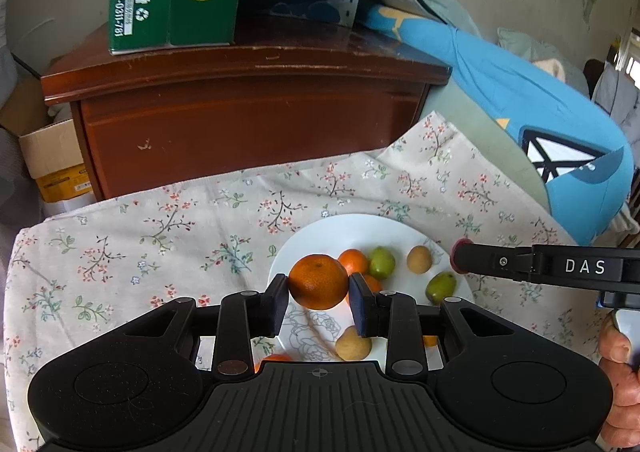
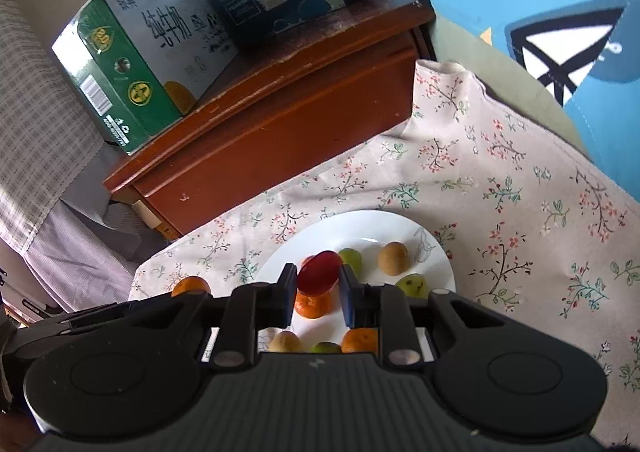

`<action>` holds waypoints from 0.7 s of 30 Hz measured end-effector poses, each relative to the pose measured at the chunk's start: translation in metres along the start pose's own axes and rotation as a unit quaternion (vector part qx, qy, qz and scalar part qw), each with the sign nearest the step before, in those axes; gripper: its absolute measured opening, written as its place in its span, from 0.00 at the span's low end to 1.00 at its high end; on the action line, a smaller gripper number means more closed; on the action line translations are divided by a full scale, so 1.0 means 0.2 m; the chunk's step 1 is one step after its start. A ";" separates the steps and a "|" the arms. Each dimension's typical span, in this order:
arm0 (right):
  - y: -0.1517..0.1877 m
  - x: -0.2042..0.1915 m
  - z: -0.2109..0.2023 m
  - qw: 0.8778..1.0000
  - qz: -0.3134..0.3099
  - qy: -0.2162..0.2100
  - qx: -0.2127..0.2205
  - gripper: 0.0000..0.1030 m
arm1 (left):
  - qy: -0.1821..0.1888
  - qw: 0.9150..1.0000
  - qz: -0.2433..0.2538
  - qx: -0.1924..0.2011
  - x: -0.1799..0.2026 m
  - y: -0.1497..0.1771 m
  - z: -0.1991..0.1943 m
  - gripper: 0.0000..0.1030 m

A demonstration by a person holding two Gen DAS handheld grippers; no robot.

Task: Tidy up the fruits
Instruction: 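Carry the orange and tomato over the white plate with both tools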

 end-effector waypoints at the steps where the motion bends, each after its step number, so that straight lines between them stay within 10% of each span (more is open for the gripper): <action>1: 0.00 0.00 0.01 1.000 0.000 0.001 -0.001 0.22 | -0.001 1.000 0.002 -0.002 0.00 0.00 0.01 0.29; 21: 0.08 0.11 0.19 0.999 0.041 0.008 -0.033 0.25 | 0.001 0.999 0.024 -0.044 0.06 0.08 0.20 0.31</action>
Point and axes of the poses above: each gripper's, at about its wrist camera, not at the fingertips, and z roughly the way its jaws point, x to its right, y to its underside, the point moved 8 cm from there along z, roughly the way its jaws point
